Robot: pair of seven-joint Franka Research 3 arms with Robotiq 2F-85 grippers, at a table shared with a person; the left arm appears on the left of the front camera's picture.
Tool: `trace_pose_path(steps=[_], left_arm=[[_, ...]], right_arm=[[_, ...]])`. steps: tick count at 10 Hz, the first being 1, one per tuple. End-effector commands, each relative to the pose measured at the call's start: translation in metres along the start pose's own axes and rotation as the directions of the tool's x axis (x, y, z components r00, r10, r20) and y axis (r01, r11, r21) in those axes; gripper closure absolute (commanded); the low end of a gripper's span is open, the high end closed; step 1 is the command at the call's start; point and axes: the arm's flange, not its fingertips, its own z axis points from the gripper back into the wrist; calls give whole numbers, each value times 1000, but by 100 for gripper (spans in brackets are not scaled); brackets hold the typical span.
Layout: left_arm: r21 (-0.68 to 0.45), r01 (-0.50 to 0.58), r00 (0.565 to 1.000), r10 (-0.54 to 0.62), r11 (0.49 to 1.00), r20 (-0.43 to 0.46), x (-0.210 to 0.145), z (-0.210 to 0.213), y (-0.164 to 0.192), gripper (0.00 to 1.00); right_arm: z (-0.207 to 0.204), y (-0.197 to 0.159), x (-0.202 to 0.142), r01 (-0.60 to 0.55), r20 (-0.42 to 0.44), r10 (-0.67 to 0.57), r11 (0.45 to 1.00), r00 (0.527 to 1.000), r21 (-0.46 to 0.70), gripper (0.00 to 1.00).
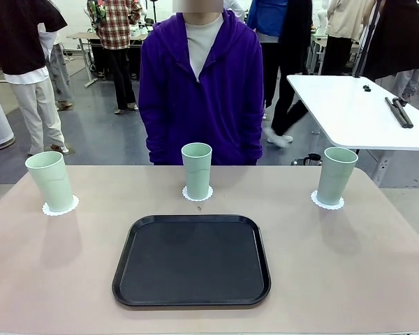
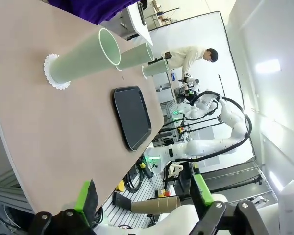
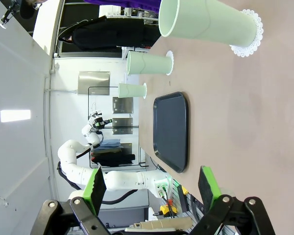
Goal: Place coasters on the table and set cups on them.
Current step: Take one Reusable plastic cup from the Flat Tray and place it on a coaster set by the human.
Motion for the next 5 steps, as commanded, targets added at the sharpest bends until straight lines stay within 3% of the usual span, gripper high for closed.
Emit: trace_pose_path(steps=[1,5], left_arm=[[-5,-10,1000,10,1000,17,0,1,0,0],[-5,-10,1000,10,1000,17,0,1,0,0]], right_arm=[[0,0,-1,-8,0,8,1000,1000,9,0],[0,0,-1,-8,0,8,1000,1000,9,0]])
